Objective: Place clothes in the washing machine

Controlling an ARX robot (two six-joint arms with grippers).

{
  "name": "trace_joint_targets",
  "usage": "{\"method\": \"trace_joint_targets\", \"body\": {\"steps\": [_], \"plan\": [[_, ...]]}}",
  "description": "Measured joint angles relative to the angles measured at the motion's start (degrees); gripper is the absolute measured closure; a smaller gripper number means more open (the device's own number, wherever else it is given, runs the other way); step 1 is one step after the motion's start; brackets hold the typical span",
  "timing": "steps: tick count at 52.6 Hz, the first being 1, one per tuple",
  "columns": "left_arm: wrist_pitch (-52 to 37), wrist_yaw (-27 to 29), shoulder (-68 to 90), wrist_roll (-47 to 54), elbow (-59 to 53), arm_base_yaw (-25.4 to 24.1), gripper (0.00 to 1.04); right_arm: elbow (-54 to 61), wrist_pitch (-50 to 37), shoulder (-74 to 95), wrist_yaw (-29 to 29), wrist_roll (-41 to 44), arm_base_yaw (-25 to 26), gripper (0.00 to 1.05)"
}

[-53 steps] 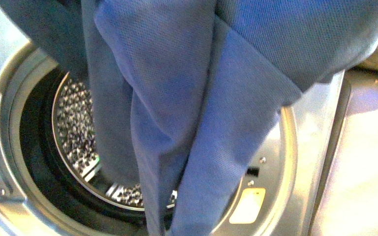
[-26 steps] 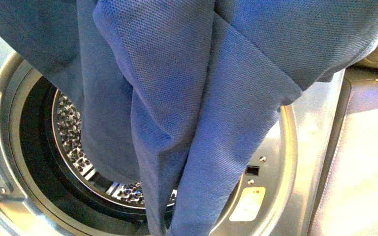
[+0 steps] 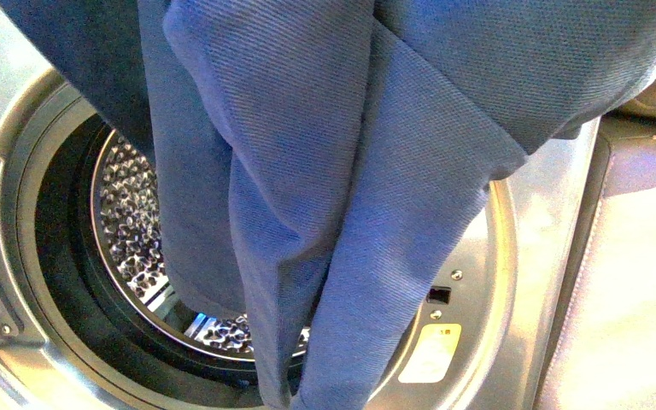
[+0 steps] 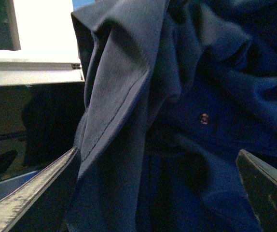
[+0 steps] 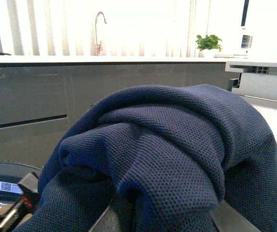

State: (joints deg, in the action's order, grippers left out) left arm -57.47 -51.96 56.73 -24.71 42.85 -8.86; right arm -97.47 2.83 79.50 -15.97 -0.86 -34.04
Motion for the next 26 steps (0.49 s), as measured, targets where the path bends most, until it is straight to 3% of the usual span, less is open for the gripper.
{"method": "trace_joint_targets", "body": {"steps": [15, 26], "plan": [[-13.7, -4.9, 5.8, -8.0, -0.1, 7.0, 0.07, 0.0, 0.0, 0.0, 0.0, 0.0, 0.0, 0.87], [-4.8, -4.2, 2.3, -3.3, -0.4, 14.3, 0.07, 0.0, 0.0, 0.0, 0.0, 0.0, 0.0, 0.87]]}}
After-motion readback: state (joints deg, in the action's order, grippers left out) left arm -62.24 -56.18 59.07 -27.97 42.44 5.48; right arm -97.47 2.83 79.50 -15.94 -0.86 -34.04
